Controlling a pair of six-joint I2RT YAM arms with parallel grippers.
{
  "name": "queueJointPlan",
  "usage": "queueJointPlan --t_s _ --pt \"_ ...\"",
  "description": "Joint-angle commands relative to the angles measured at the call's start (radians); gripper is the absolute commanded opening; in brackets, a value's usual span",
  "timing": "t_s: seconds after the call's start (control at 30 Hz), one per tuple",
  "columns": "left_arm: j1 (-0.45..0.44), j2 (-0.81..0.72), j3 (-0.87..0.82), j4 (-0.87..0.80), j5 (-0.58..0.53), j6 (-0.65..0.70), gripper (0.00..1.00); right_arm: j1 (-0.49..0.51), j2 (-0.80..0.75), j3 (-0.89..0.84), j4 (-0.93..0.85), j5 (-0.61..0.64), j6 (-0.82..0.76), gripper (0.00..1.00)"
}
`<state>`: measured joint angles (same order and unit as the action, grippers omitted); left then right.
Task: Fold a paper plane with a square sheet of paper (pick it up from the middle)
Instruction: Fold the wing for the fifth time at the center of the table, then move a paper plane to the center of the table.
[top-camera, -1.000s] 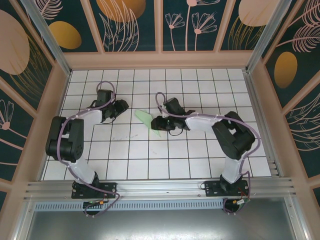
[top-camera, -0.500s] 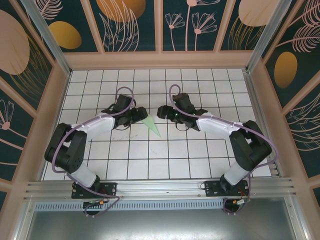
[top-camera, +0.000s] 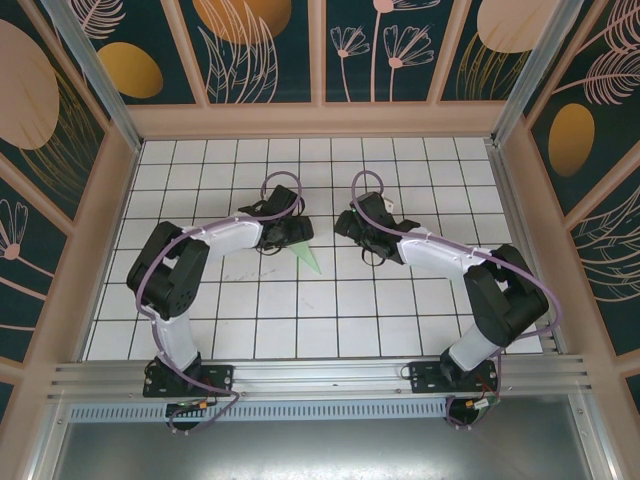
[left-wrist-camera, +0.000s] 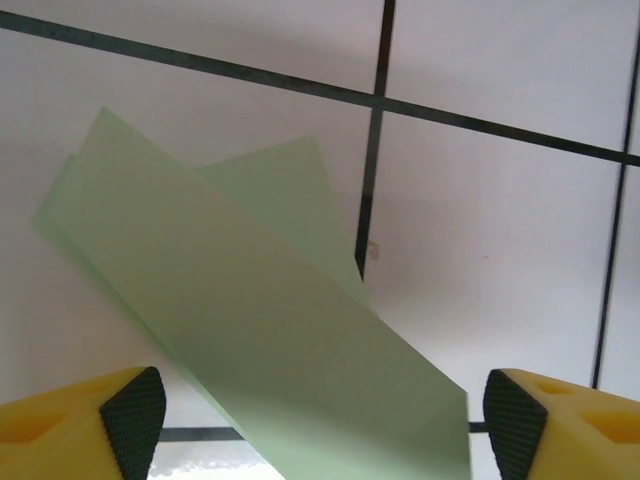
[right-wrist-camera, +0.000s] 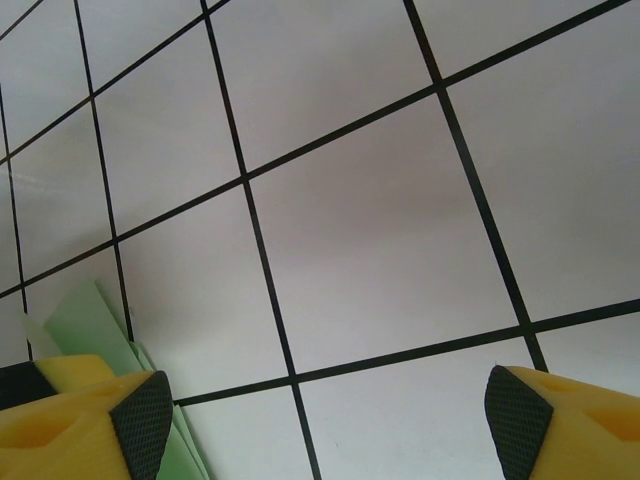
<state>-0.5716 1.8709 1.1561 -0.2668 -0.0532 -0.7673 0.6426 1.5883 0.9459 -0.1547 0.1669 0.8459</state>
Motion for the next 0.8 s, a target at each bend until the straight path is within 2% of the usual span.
queueJointPlan --t_s 0.0,0.17,0.33,0.77 --pt "-0.002 0.018 0.030 -0.064 -0.045 0.018 0.80 -0.005 -0.017 -0.003 -0.033 0.028 0.022 0.84" --pt "-0.003 -0.037 -0.016 -0.040 -0.041 -0.038 0.67 -0.005 -0.003 0.006 -0.036 0.020 0.023 0.84" --pt "-0.004 -0.103 -0.100 0.053 0.012 -0.131 0.57 -0.005 0.014 0.024 -0.032 -0.001 0.018 0.84" --pt "-0.004 -0.122 -0.200 0.169 0.056 -0.258 0.29 -0.004 0.042 0.043 -0.045 -0.017 0.019 0.83"
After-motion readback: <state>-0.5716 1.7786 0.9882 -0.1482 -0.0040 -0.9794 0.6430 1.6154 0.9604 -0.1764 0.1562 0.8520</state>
